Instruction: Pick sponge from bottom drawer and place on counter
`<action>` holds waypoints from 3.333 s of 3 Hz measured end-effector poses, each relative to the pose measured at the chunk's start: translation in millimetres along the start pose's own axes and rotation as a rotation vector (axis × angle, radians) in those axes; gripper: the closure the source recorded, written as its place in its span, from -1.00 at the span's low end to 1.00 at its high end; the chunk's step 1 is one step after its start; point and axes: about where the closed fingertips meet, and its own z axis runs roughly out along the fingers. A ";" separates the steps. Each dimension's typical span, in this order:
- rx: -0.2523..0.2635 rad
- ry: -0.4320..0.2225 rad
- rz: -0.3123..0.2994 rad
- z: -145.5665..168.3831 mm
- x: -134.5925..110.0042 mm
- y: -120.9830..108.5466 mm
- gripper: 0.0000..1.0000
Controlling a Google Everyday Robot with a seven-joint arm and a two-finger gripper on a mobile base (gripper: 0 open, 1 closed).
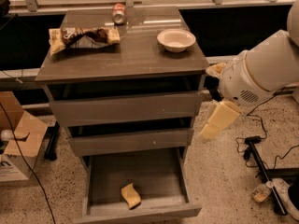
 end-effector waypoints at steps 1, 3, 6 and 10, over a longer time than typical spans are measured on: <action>-0.061 -0.034 0.030 31.5 3.2 4.1 -1.00; -0.156 -0.134 0.166 132.3 12.2 34.2 -1.00; -0.254 -0.250 0.259 207.8 24.8 65.0 -1.00; -0.428 -0.393 0.306 353.8 11.7 111.6 -1.00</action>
Offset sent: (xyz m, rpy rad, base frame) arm 0.0195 0.0645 -0.1338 0.2085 0.2073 -0.0580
